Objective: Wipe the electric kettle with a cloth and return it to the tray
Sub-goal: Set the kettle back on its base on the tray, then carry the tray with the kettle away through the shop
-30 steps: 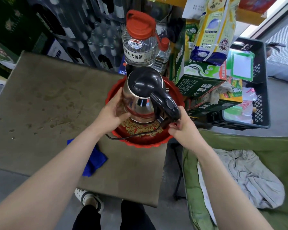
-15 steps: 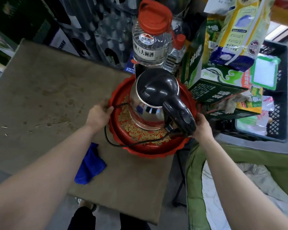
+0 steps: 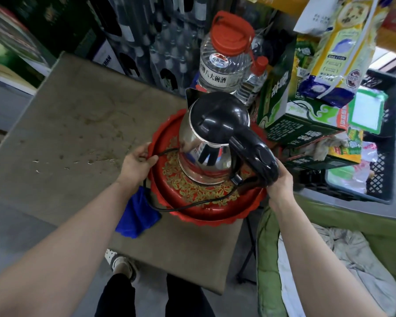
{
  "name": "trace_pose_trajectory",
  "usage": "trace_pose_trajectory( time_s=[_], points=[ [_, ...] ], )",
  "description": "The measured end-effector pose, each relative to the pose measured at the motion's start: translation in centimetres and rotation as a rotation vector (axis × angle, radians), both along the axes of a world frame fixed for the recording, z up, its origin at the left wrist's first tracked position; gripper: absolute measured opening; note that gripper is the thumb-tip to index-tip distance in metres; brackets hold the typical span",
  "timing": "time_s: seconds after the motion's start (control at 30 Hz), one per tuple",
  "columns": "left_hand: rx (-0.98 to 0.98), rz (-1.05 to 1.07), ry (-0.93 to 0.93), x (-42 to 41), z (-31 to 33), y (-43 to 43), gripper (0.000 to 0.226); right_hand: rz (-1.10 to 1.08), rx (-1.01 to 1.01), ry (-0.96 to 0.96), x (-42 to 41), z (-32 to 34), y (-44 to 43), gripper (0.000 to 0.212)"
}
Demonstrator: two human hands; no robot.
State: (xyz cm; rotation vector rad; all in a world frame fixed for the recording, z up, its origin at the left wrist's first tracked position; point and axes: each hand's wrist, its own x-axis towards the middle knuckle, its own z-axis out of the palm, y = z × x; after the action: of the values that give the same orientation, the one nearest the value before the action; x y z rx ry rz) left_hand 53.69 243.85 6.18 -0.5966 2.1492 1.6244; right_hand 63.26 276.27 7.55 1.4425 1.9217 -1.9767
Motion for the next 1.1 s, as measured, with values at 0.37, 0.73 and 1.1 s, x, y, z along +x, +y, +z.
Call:
trace_pose_trajectory(
  time_s=[0.37,0.73,1.1],
  points=[
    [0.061,0.246,0.128,4.7,7.7,-10.8,0.03,0.22,0.039,0.145,0.8,10.1,-10.1,0.033],
    [0.06,0.366,0.251,9.9,13.1,-31.4,0.025,0.33,0.075,0.257,0.4,16.6,-30.6,0.024],
    [-0.091,0.544,0.272,13.6,15.5,-56.8,0.029,0.492,-0.006,0.244,-4.1,16.3,-56.2,0.02]
  ],
)
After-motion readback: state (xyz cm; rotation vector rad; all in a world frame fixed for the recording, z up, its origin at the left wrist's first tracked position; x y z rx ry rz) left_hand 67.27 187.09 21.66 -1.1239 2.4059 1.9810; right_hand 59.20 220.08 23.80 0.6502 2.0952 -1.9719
